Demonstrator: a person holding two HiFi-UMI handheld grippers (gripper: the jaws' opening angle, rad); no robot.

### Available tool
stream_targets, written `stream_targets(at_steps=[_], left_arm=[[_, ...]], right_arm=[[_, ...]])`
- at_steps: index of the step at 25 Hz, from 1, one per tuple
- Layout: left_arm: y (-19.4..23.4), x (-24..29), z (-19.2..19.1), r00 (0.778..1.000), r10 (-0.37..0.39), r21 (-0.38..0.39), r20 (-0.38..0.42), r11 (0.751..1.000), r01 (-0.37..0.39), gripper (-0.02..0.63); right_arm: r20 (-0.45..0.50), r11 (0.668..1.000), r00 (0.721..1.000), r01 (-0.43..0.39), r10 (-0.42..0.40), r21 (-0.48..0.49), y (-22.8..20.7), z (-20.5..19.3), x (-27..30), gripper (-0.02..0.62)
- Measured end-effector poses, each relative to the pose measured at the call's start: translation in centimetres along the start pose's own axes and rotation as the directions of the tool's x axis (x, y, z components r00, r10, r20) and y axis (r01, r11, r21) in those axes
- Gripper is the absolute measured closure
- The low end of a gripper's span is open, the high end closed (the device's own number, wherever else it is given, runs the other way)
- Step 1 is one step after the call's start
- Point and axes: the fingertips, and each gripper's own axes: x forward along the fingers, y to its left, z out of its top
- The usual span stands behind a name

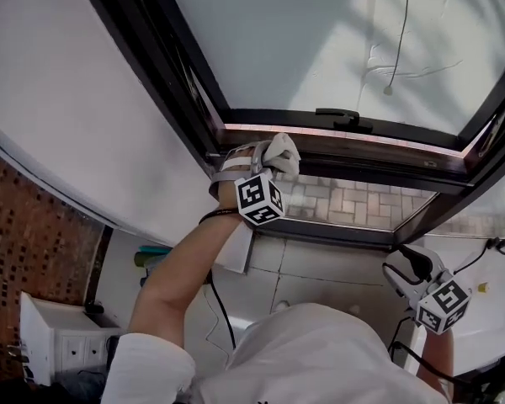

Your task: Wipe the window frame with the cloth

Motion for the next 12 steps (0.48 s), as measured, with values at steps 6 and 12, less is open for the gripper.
stream_targets(at_steps=[6,12], left_arm=[[3.6,1.9,-9.4,0.997,0.009,-0.099,-0.078,0.995,-0.017,0.473],[1.6,3.5,-11.4,0.997,-0.073,-0.124,-0.040,0.990,0.068,0.472]], right_arm=[[-0.027,0.999,0.999,0.041,-0.041,0.019,3.1,0.7,2.7,0.379],[-0.070,0.996,0.995,0.079,-0.076,0.048,5.9,0.5,4.4,0.379]])
